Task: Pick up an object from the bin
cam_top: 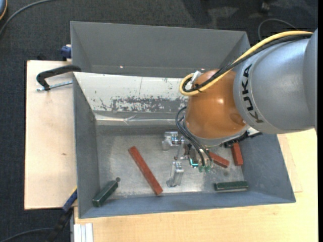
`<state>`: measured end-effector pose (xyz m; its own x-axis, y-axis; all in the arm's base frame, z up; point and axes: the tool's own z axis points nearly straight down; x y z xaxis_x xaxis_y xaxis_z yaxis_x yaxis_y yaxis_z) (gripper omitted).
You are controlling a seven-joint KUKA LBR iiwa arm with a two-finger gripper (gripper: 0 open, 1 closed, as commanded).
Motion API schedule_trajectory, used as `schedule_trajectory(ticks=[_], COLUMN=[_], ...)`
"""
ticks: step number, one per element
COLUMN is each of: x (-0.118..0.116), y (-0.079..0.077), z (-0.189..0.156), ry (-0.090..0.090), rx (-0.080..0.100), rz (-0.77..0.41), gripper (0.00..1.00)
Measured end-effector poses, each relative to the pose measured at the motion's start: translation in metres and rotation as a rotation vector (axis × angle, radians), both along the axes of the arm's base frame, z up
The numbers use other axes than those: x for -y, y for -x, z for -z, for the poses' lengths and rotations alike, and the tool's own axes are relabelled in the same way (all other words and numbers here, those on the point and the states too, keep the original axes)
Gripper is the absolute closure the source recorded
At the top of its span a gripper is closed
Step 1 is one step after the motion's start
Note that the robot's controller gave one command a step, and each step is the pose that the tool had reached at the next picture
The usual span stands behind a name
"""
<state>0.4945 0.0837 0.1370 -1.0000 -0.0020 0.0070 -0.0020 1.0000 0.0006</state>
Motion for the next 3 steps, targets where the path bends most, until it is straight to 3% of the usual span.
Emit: schedule_trajectory(ticks=[1, 2, 3], x=[-0.084, -0.084, -0.105], y=[-0.005, -0.010, -0.050], z=[0.067, 0.063, -0.050], ry=[-0.003, -0.006, -0.005], rx=[0.008, 0.022, 0.023], rz=[-0.229, -0.225, -0.227], gripper=[0.00, 1.00, 1.00])
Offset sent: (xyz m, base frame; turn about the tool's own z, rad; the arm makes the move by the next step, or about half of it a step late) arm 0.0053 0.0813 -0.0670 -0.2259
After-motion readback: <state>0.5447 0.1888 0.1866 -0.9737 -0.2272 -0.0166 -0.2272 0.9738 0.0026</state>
